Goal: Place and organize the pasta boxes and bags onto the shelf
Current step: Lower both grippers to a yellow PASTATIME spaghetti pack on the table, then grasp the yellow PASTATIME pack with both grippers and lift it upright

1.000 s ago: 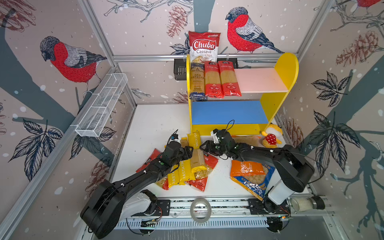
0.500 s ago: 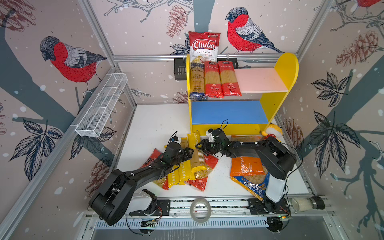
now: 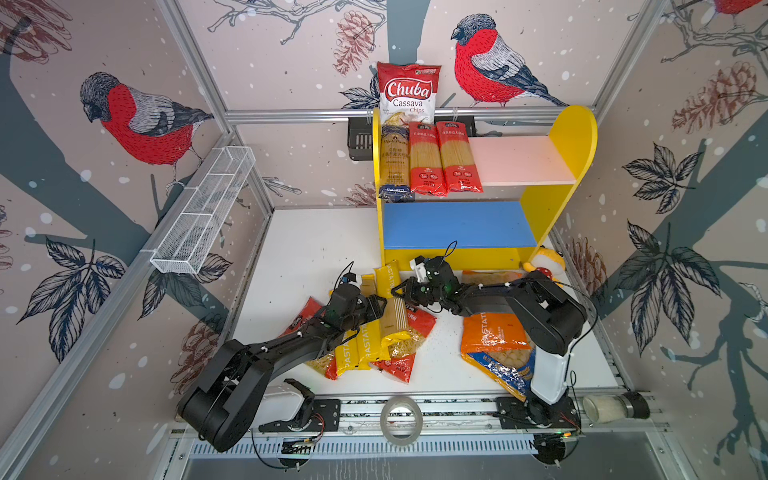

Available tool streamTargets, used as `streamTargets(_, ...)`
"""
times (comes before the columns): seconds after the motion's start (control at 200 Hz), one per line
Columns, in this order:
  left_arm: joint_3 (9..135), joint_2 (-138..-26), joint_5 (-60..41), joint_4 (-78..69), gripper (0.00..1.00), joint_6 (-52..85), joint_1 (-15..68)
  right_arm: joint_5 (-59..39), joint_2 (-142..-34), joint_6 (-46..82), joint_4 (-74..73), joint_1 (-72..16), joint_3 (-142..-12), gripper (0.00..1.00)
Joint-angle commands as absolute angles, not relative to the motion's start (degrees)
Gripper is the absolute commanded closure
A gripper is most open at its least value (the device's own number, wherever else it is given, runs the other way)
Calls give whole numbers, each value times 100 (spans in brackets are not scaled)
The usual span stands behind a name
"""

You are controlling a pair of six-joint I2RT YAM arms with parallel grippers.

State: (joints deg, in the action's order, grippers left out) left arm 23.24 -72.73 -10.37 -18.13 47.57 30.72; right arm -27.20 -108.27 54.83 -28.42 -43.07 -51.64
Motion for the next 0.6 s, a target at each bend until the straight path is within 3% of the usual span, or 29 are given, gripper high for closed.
streamTargets(0.0, 2381, -7120, -1020, -1514, 42, 4677, 3026, -2982, -10516, 5388, -3673, -4291, -4972, 81)
streamTargets(0.19, 2558, -6767, -934, -1227, 38, 4608, 2945, -2976, -10125, 5169, -3727, -4278, -4816, 86)
streamTargets(0.465, 2499, -5576, -1086, -1972, 15, 4499, 2900, -3131, -9163, 5047, -3959, -4179, -4289, 89)
streamTargets(0.595, 2700, -5535, -1538, -2389, 12, 4526, 2900, -3133, -8520, 4988, -4052, -4110, -4095, 91)
